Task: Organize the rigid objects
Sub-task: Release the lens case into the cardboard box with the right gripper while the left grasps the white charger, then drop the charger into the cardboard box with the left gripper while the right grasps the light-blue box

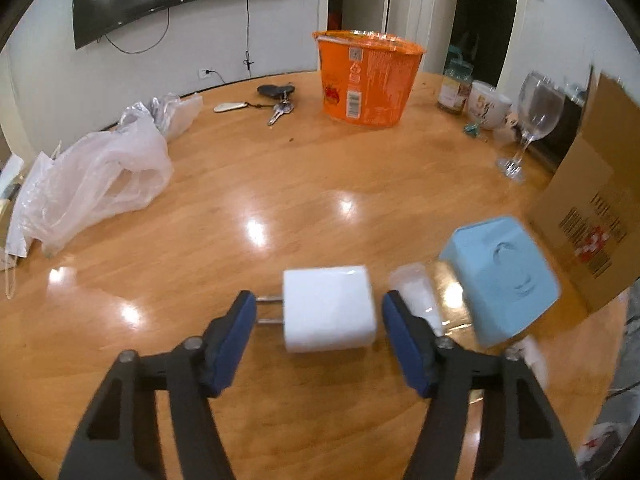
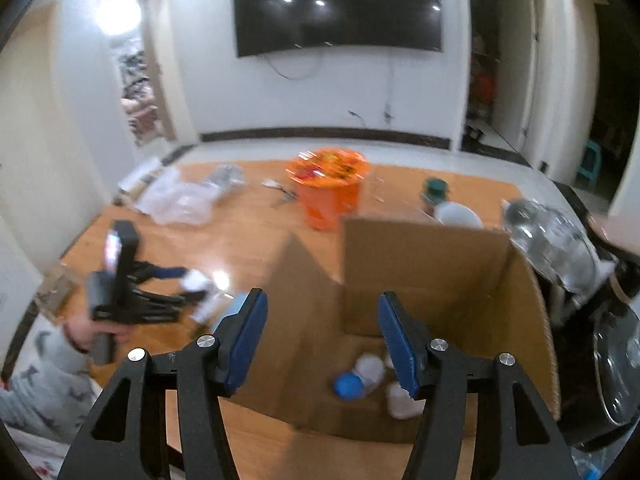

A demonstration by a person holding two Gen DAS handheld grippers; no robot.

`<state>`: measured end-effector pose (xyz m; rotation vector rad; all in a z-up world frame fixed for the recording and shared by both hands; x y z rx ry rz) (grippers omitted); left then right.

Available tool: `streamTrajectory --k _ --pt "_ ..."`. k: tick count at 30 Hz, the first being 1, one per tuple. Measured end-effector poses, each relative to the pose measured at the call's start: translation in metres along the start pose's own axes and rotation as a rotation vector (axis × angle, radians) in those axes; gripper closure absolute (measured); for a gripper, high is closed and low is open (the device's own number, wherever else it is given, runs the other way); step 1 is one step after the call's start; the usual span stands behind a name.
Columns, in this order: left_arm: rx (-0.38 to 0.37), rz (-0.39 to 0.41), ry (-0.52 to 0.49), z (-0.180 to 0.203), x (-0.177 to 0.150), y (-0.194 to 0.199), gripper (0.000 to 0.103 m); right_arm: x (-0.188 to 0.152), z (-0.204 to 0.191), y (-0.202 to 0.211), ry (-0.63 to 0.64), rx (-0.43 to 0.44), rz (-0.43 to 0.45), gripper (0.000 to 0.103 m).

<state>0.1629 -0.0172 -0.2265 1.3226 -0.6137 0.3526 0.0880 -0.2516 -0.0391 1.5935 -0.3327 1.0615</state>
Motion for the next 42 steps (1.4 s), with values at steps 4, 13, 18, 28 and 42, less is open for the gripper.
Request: streamTrajectory --k 4,13,18,28,42 --pt "-0.017 0.01 0.03 -0.006 -0.004 -0.004 0.049 0.018 -0.034 -0.001 0.064 0.076 0.043 0.049" --pt "0.002 0.076 0.066 -0.031 0.002 0.034 0.05 0.021 -0.112 -0.042 0.187 0.278 -0.024 0.049" --pt "0.021 0.157 -0.011 -0.026 0.029 0.102 0.05 -0.005 -0.138 -0.075 0.214 0.355 -0.122 0.049" --pt "-0.239 0.232 -0.333 0.124 0.093 0.21 0.05 -0.056 -0.116 -0.131 0.017 0.14 -0.187 0.026" --pt "-0.46 -0.116 -0.579 0.299 0.1 0.147 0.048 -0.077 -0.086 -0.184 -0.141 0.044 -0.214 0.016"
Point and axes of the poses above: each gripper's, at about its wrist camera, not at the fingertips, and y roughly against the way its jaws point, z to its right, x to its top, the point moved 4 cm from there along -y, roughly the way its jaws point, and after that the axes turned 10 degrees about y, right-handed, at the moved point
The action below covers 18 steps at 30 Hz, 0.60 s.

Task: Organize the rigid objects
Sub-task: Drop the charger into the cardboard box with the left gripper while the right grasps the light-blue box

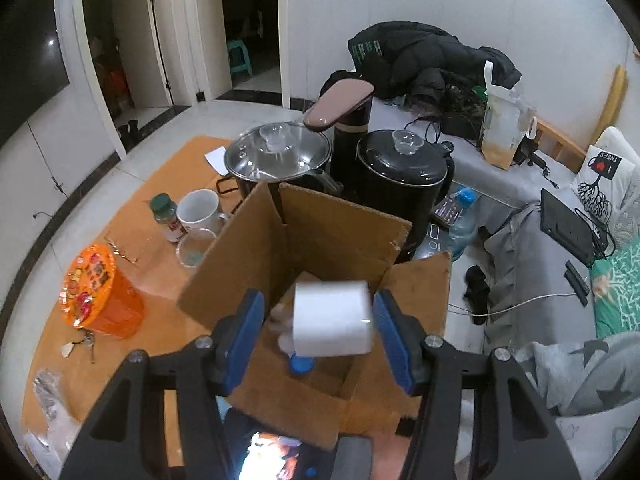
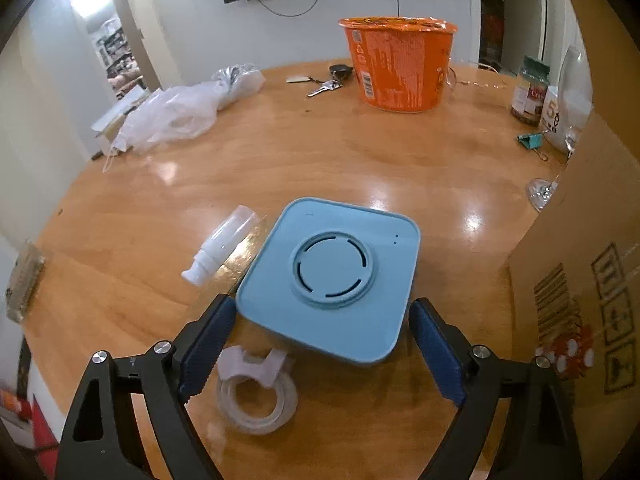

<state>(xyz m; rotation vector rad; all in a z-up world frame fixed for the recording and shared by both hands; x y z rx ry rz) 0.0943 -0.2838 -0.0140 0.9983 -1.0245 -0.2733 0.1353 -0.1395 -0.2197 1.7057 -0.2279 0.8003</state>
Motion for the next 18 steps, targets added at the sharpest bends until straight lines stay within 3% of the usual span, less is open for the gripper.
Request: streamTrajectory --k 2,4,11,15,18 --pt "-0.003 -0.008 0.005 0.001 0.001 -0.004 0.029 0.003 0.001 -0.004 0.001 -0.002 0.001 0.016" --pt "0.031 0.016 0.0 0.001 -0.001 -0.002 0.021 0.006 0.0 -0.007 0.013 -0.015 -0.003 0.016" --pt "0.141 0.153 0.145 -0.063 -0.033 0.054 0.02 0.012 -0.002 -0.012 0.062 -0.022 0.004 0.017" --pt "0.337 0.214 0.255 -0.118 -0.086 0.086 0.018 0.015 -0.003 -0.012 0.132 -0.041 0.012 0.018" --pt "0.412 0.211 0.371 -0.156 -0.133 0.093 0.018 0.021 -0.004 -0.017 0.132 -0.035 -0.02 0.017"
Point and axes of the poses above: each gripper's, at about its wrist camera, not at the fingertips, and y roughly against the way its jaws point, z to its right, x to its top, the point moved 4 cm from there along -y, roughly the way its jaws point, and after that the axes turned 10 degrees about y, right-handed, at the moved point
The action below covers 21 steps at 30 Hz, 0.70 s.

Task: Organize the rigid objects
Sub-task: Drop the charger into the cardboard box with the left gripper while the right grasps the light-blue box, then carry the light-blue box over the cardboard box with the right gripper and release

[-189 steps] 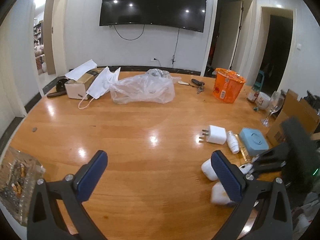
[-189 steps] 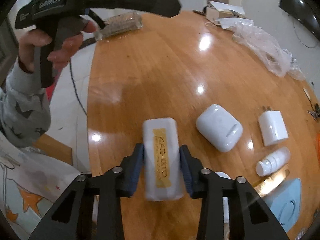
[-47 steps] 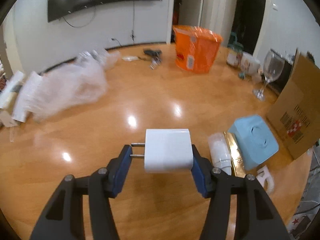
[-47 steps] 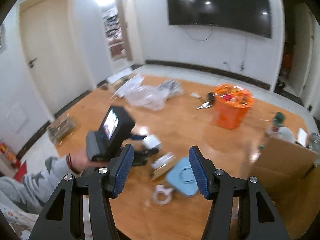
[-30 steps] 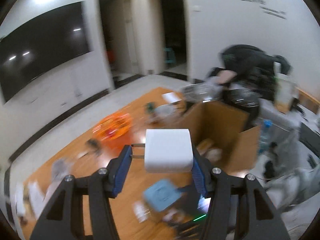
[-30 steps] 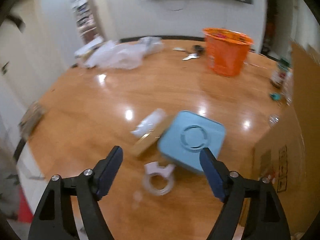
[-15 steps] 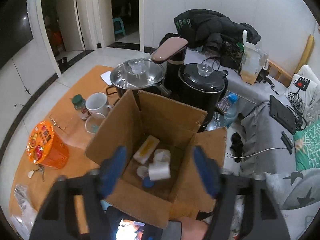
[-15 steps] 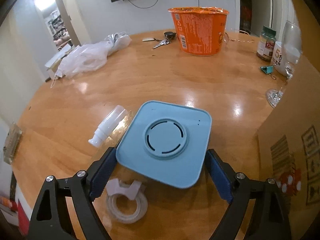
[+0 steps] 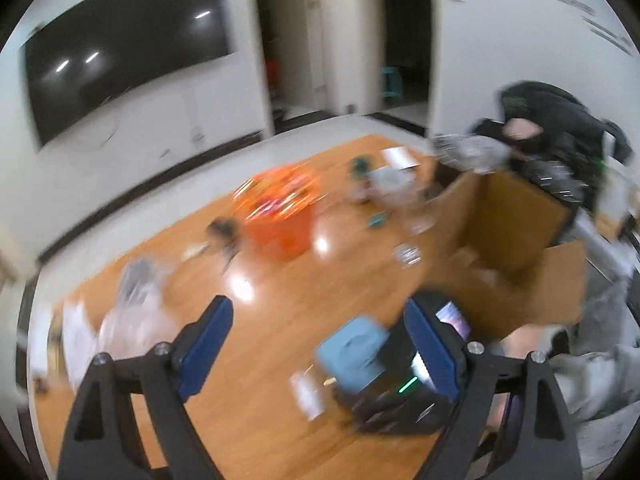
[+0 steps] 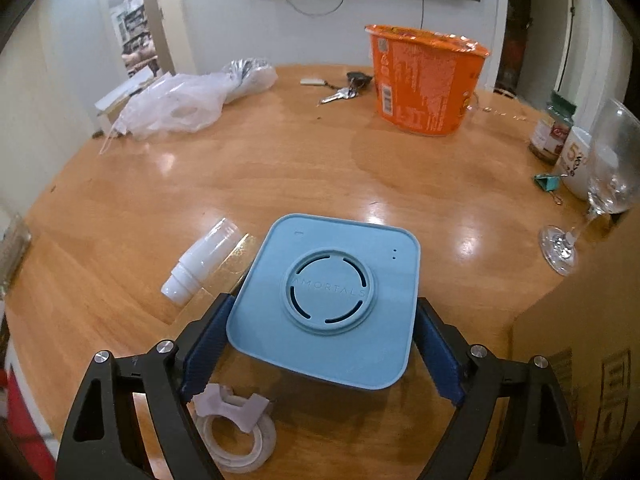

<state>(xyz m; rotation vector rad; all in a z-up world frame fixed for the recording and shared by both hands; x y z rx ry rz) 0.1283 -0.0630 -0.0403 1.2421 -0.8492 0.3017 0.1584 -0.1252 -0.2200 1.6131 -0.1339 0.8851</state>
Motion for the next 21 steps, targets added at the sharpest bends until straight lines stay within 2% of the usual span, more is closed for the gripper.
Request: streamTrajectory --k 3,8,12,14,16,21 --pt "0.048 -0.032 0.099 -0.044 -0.034 -0.011 0.018 0.005 -0.001 -0.006 -0.008 -0.03 -0.018 0.017" --pt "0.048 -0.079 0.196 -0.08 -0.077 -0.028 0.018 0.007 0.003 -0.013 -0.054 -0.057 -0.019 0.02" --pt "-0.007 -0.076 0.248 -0.086 -0.09 -0.029 0.018 0.011 -0.002 -0.007 0.003 -0.12 0.037 0.021" --pt "-0.054 -0.065 0.26 -0.087 -0.091 -0.026 0.018 0.015 -0.004 0.004 0.024 -0.118 0.078 0.021" --pt "-0.115 -0.056 0.274 -0.085 -0.088 -0.024 0.018 0.021 -0.009 0.02 0.047 -0.072 0.135 0.021" --pt "-0.289 -0.034 0.296 -0.074 -0.076 -0.012 0.018 0.031 -0.043 0.074 0.188 0.12 0.283 0.021"
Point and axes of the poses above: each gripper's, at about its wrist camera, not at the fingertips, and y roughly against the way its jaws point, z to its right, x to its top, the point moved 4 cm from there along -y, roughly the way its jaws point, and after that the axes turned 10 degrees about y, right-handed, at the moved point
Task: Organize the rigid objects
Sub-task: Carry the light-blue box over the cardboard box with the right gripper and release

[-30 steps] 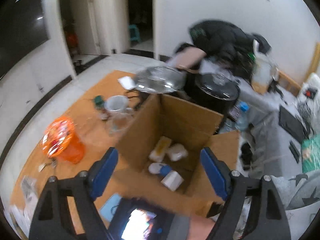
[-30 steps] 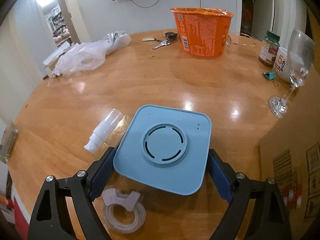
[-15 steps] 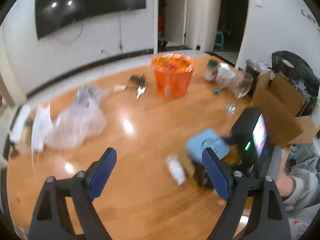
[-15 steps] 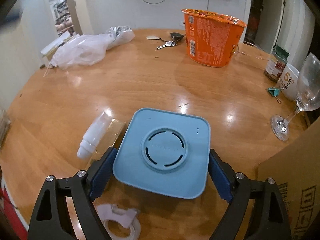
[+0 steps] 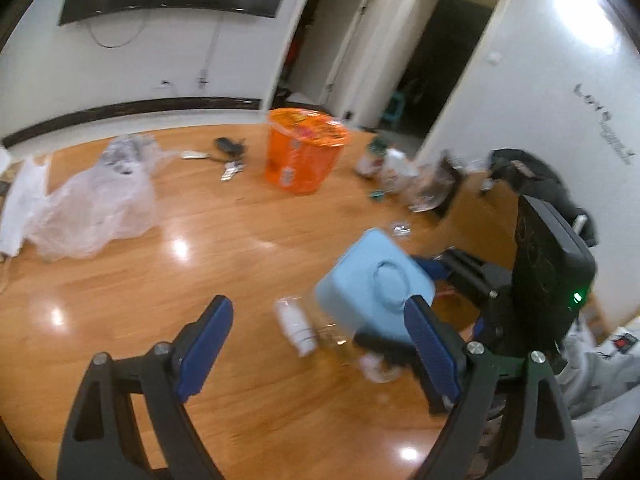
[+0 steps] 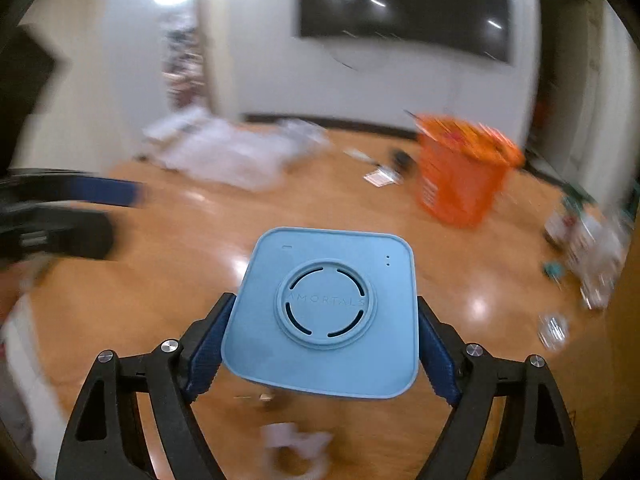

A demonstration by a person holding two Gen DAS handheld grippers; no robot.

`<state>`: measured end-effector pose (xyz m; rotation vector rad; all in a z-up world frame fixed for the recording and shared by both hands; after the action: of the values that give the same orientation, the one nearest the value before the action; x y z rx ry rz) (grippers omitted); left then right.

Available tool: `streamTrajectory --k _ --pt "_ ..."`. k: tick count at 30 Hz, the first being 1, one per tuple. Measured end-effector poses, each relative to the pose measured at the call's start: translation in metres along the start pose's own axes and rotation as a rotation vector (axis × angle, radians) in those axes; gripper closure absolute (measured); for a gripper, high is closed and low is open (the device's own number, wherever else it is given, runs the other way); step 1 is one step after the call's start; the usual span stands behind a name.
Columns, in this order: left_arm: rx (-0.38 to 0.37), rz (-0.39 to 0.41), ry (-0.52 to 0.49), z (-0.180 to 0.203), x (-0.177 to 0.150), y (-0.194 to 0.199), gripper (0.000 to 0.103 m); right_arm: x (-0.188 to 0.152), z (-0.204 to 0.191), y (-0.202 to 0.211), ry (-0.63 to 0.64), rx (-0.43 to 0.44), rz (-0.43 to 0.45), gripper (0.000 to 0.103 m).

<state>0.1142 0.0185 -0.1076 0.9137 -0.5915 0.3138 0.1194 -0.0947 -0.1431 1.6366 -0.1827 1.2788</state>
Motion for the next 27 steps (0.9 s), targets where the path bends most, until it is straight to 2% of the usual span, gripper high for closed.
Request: streamTrajectory --k 1,3,5,10,13,19,23,27 --pt "-0.035 -0.009 -0.004 0.005 0.001 0.0 0.018 0.004 -0.005 0.005 0.01 0.023 0.015 0.021" --pt "-0.099 -0.024 -0.002 0.014 0.003 0.002 0.026 0.013 -0.015 0.018 0.025 0.073 0.049 0.021" --pt "-0.146 -0.033 -0.002 0.023 0.005 0.004 0.047 0.022 -0.022 0.032 0.04 0.103 0.092 0.021" --pt "-0.191 0.005 -0.033 0.049 0.021 0.02 0.057 0.038 -0.026 0.058 0.093 0.065 0.146 0.021" --pt "-0.21 0.014 -0.078 0.073 0.034 0.025 0.057 0.044 -0.018 0.077 0.068 0.058 0.158 0.021" --pt "-0.264 -0.002 -0.168 0.134 0.059 0.015 0.057 0.051 0.014 0.128 0.036 -0.033 0.183 0.021" --pt "-0.28 -0.046 -0.25 0.183 0.07 -0.016 0.057 0.04 0.047 0.156 0.008 -0.108 0.185 0.021" --pt "-0.311 -0.12 -0.279 0.224 0.075 -0.056 0.058 0.016 0.088 0.178 -0.083 -0.148 0.15 0.022"
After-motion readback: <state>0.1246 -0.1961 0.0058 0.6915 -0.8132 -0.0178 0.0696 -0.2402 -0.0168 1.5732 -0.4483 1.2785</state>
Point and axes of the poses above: each gripper's, at about its wrist camera, not at the fingertips, and y roughly against the way its jaws point, z to its right, x to its top, the point moved 4 cm from there along -y, roughly the way its jaws point, and after that the axes turned 10 degrees about y, right-handed, at the moved point
